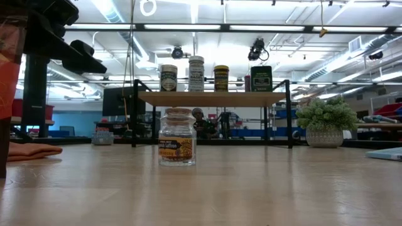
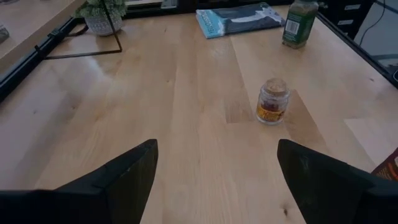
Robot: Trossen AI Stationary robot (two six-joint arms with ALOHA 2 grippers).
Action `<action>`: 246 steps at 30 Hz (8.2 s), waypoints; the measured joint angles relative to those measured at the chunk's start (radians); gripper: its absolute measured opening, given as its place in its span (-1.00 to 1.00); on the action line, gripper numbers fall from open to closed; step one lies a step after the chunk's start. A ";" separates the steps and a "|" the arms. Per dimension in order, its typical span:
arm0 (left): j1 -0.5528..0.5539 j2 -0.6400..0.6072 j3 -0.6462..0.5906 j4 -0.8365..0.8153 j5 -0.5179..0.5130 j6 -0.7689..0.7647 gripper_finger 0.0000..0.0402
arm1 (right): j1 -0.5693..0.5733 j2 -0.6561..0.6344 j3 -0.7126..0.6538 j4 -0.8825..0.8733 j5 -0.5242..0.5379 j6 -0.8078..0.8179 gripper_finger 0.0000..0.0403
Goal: Shelf spices
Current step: Put the green seasoning bottle on the shelf
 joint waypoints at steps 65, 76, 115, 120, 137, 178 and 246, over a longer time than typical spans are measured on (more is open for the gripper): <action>-0.001 0.000 0.000 -0.002 0.031 -0.031 0.67 | 0.015 0.000 0.000 0.006 0.039 -0.081 0.98; -0.001 0.000 0.000 -0.003 0.031 -0.031 0.67 | 0.028 0.000 -0.014 -0.053 0.013 -0.197 0.92; -0.001 0.000 0.000 -0.002 0.031 -0.031 0.67 | 0.059 0.000 -0.385 0.285 -0.110 -0.578 0.50; -0.001 0.000 0.000 -0.002 0.031 -0.031 0.67 | 0.059 0.000 -0.396 0.304 -0.110 -0.579 0.40; -0.001 0.000 0.000 -0.002 0.031 -0.031 0.67 | 0.059 0.000 -0.424 0.324 -0.105 -0.533 -0.01; -0.001 0.000 0.000 -0.002 0.031 -0.031 0.67 | -0.676 0.000 0.246 -0.247 0.136 -1.065 0.00; -0.001 0.000 0.000 -0.002 0.031 -0.031 0.67 | -1.157 0.000 0.179 0.077 -0.179 -1.318 0.09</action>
